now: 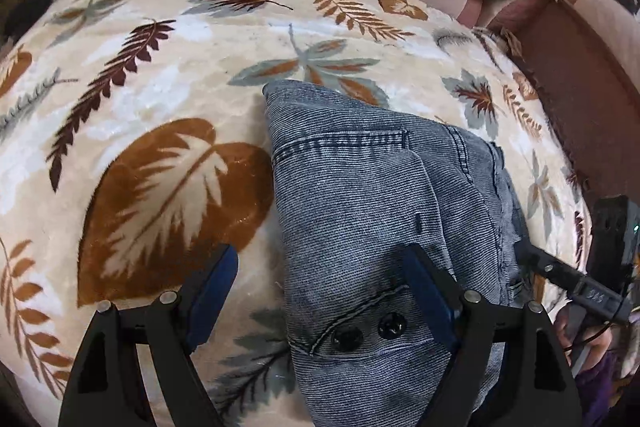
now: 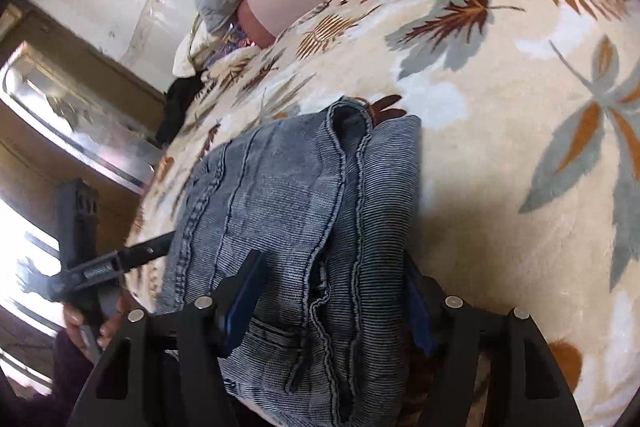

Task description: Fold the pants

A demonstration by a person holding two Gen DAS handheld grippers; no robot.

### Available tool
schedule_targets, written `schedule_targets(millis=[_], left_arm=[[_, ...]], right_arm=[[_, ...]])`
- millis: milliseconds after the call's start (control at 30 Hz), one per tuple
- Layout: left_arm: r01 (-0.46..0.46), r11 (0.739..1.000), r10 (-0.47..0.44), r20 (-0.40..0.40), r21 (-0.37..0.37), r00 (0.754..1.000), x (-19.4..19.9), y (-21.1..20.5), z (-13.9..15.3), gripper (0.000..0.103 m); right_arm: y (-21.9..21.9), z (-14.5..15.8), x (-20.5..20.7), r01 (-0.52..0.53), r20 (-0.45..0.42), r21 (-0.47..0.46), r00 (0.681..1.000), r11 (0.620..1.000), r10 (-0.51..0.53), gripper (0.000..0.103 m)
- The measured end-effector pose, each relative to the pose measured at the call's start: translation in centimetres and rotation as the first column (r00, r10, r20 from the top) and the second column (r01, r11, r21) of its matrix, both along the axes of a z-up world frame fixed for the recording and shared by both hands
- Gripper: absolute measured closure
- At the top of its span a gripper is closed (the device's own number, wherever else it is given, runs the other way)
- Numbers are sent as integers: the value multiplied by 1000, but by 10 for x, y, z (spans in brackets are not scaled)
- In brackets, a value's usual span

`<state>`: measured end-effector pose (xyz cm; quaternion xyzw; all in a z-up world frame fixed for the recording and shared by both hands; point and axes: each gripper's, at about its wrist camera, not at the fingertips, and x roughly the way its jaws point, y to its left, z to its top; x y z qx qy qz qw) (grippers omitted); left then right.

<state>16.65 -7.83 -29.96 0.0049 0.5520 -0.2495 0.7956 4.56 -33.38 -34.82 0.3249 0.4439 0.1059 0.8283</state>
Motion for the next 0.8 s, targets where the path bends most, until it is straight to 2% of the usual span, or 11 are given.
schedule_targets(millis=[67, 133, 300, 367, 467, 500, 533, 567, 633, 733, 800], left_arm=[[1, 1000, -1, -4, -14, 1000, -2, 3, -1, 21], [5, 1000, -5, -15, -18, 1000, -4, 3, -3, 26], [-30, 1000, 30, -76, 3, 997, 2, 1, -13, 28], [-44, 999, 45, -83, 17, 996, 4, -2, -14, 24], [-48, 998, 50, -79, 26, 996, 4, -4, -13, 25], [-48, 999, 50, -68, 25, 996, 2, -5, -11, 31], [-38, 999, 39, -66, 7, 997, 0, -6, -9, 50], [-30, 999, 29, -67, -13, 997, -2, -7, -7, 54], [-25, 1000, 26, -35, 11, 999, -5, -10, -2, 65], [-33, 999, 33, -25, 7, 999, -6, -5, 4, 79], [-32, 999, 32, -12, -3, 999, -7, -3, 12, 82]], right_arm=[[1, 0, -1, 18, -6, -19, 1000, 1000, -18, 58], [4, 1, -6, 40, 13, -10, 999, 999, -40, 67], [15, 5, -6, 36, 10, -109, 999, 993, -36, 69], [12, 3, -3, 32, -2, -84, 999, 996, -32, 66], [7, 1, -3, 36, -10, -56, 999, 998, -36, 66], [9, 3, -3, 35, -5, -70, 999, 997, -35, 67], [13, 8, -5, 27, 13, -105, 1000, 994, -25, 71], [18, 12, -8, 20, 31, -135, 999, 991, -16, 75], [27, 23, -12, 23, 65, -199, 998, 980, -10, 79], [33, 42, -16, 36, 118, -229, 993, 973, -9, 81], [37, 54, -16, 32, 143, -251, 990, 968, 5, 82]])
